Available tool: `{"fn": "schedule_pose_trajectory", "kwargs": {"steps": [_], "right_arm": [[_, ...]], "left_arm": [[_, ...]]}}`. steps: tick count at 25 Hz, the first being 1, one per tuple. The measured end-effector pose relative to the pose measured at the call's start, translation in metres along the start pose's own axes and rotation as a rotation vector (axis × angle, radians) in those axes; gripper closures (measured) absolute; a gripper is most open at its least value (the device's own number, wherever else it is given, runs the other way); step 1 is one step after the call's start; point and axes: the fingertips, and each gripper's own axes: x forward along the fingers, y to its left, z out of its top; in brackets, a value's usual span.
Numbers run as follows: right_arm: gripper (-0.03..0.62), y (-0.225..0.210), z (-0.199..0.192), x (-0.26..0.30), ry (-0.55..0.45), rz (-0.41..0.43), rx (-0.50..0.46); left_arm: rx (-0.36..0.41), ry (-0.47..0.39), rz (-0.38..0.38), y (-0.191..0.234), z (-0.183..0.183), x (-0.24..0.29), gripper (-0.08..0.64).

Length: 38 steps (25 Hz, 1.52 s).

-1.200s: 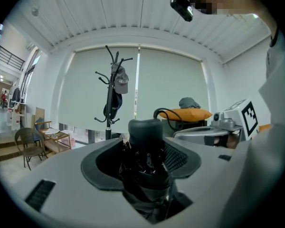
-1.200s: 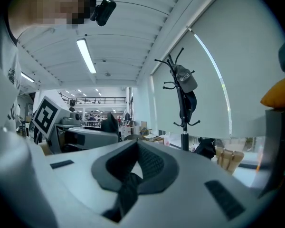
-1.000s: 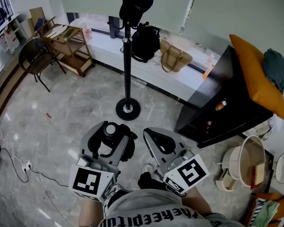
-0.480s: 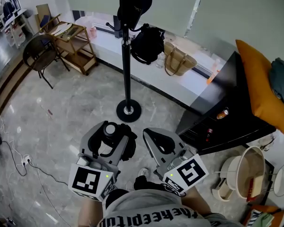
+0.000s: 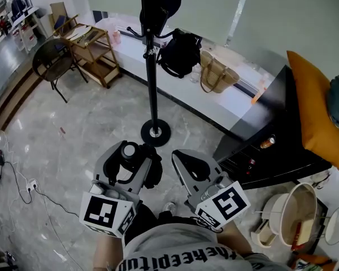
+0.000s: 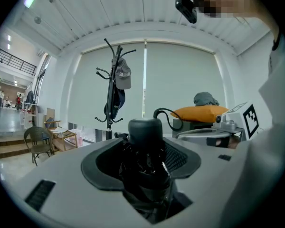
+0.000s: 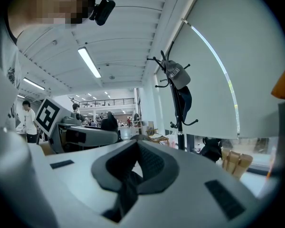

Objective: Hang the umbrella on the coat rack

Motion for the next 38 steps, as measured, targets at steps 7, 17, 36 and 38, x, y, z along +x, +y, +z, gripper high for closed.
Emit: {"fn": "schedule_pose_trajectory", "kwargs": {"steps": [7,17,36,38], "right_arm": [[0.581,-0.008,-0.001,0.011,0.003,-0.010,0.007],[0.581,-0.011,0.001,0.054,0.012,-0.072,0.010],[0.581,-0.021,0.002,0.146,0.016,-0.214,0.026],[0.580,-0.021,0.002,0.155,0.013,-0.230,0.025]], "left_arm": [[-0.001,-0.001,-0.005,0.010,0.002,0.010,0.310],[0.003,0.014,-0.081,0.046,0.004,0.030,0.310],[0.026,0.042,-0.213,0.137,0.008,0.071,0.310],[0.030,0.044,-0.229,0.145,0.008,0.074,0.310]]}}
